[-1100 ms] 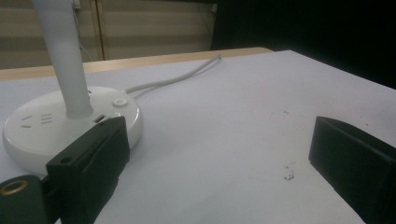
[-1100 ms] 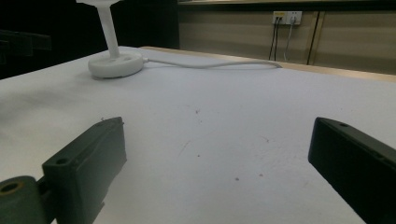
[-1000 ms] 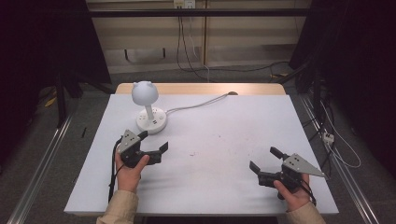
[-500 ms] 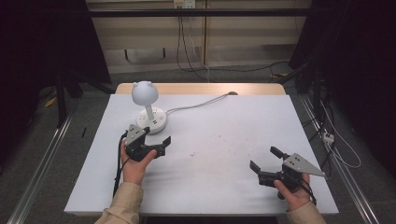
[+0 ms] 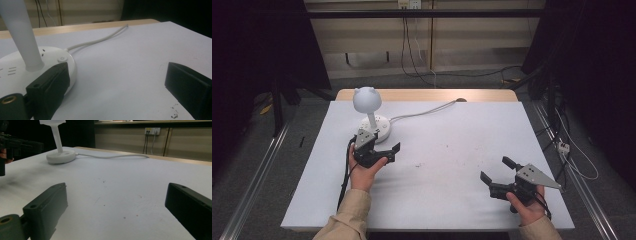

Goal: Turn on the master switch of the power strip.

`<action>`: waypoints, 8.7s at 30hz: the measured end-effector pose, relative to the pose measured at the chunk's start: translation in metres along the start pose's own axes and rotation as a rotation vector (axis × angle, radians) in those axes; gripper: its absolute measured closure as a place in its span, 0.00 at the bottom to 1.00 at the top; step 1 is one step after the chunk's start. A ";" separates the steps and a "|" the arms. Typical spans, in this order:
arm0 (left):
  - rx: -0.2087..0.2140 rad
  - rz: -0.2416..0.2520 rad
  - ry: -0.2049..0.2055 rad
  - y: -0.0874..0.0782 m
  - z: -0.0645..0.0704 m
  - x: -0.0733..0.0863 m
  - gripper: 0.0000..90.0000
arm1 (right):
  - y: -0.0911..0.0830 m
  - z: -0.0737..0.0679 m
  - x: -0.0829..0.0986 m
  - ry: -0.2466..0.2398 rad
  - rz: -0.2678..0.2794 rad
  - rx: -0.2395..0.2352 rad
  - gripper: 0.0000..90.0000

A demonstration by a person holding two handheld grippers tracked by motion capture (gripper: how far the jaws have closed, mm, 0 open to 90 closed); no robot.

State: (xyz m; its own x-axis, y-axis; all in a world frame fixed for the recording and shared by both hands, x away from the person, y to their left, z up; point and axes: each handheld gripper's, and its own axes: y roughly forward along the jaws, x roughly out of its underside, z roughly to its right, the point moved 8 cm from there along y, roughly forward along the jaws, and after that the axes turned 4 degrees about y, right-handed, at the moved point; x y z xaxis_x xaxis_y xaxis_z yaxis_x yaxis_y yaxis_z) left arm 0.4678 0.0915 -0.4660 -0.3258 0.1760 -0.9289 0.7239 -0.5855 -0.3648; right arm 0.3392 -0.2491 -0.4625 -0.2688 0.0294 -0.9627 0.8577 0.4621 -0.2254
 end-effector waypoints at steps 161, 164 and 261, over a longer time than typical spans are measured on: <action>-0.361 -0.132 0.044 0.071 -0.059 0.000 1.00 | -0.001 0.002 -0.003 -0.010 0.010 -0.011 0.05; -0.363 -0.130 0.047 0.072 -0.059 0.001 1.00 | -0.001 0.002 -0.003 -0.009 0.011 -0.012 0.05; -0.290 -0.107 -0.043 0.040 -0.029 0.005 0.51 | -0.003 0.000 -0.007 -0.014 0.023 -0.014 0.05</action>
State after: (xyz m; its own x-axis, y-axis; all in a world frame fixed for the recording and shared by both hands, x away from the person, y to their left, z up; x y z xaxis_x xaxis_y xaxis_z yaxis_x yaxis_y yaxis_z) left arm 0.5124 0.0920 -0.4870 -0.4303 0.1872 -0.8831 0.8257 -0.3138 -0.4689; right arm 0.3390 -0.2509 -0.4555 -0.2423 0.0276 -0.9698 0.8574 0.4740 -0.2007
